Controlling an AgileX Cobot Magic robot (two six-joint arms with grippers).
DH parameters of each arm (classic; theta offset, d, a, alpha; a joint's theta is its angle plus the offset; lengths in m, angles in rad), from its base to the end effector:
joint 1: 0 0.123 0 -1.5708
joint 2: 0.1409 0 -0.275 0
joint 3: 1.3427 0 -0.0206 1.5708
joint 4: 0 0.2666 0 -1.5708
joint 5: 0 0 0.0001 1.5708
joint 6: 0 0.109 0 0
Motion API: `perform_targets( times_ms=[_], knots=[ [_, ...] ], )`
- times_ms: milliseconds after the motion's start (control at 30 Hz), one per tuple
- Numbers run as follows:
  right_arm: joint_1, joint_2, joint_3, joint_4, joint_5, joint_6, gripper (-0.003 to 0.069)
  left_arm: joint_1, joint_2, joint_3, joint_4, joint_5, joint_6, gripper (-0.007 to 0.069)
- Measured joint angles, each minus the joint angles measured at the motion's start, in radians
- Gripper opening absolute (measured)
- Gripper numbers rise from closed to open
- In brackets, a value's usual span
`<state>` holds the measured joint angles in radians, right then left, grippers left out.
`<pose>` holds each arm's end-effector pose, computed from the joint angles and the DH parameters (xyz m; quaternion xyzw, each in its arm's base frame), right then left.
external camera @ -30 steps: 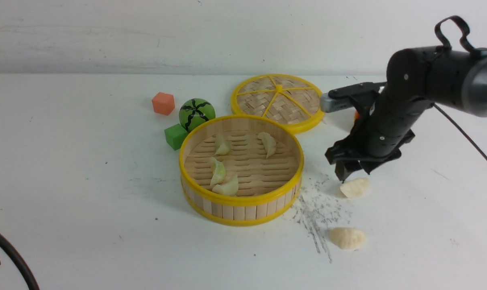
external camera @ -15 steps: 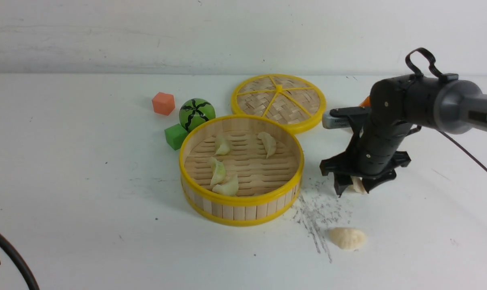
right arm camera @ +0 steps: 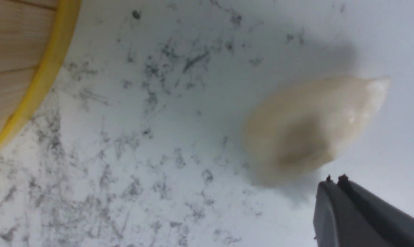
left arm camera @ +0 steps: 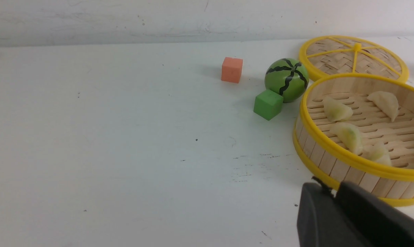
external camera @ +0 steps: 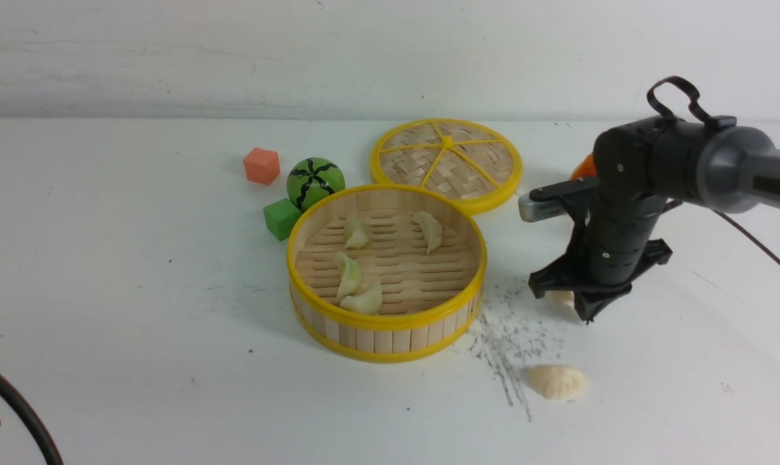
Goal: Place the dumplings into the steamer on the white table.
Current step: 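Reach for and grasp a dumpling lying on the table beside the steamer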
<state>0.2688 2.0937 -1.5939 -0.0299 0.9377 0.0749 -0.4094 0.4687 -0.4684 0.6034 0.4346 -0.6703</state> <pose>0.4304 0.1158 0.1452 -0.1036 0.9884 0.0060 0.1106 0.1389 -0.0318 0.2950 0.0459 0.7945 -0.0612 0.6024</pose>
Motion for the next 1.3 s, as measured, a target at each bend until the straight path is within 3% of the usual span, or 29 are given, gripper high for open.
perform_targets(
  times_ms=[233, 400, 567, 733, 867, 1000, 1067, 1233, 1300],
  knots=[
    [0.0, -0.046, -0.054, 0.01, 0.041, -0.087, 0.0032, 0.0, 0.0, 0.0, 0.0, 0.0, 0.0, 0.0074],
    [0.0, -0.05, -0.081, 0.078, 0.047, -0.128, 0.0199, 0.0, 0.0, 0.0, 0.0, -0.001, 0.0, 0.0074],
    [0.0, -0.035, -0.081, 0.117, 0.014, -0.143, 0.0451, 0.0, 0.0, 0.0, 0.0, -0.001, 0.0, 0.0076],
    [0.0, -0.001, -0.081, 0.117, -0.013, -0.283, 0.0549, 0.0, 0.0, 0.0, -0.001, -0.001, 0.0, 0.0076],
    [0.0, 0.028, -0.082, 0.117, -0.017, -0.473, 0.0554, 0.0, 0.0, 0.0, -0.003, -0.001, 0.0, 0.0076],
    [0.0, 0.057, -0.082, 0.117, -0.015, -0.567, 0.0517, 0.0, 0.0, 0.0, -0.004, -0.001, 0.0, 0.0076],
    [0.0, 0.065, -0.082, 0.125, -0.006, -0.586, 0.0466, 0.0, 0.0, 0.0, -0.004, -0.001, 0.0, 0.0076],
    [0.0, 0.066, -0.084, 0.145, 0.037, -0.591, 0.0232, 0.0, 0.0, 0.0, -0.004, -0.001, 0.0, 0.0076],
    [0.0, 0.066, -0.086, 0.148, 0.045, -0.591, 0.0224, 0.0, 0.0, 0.0, -0.004, -0.001, 0.0, 0.0076]
  ],
)
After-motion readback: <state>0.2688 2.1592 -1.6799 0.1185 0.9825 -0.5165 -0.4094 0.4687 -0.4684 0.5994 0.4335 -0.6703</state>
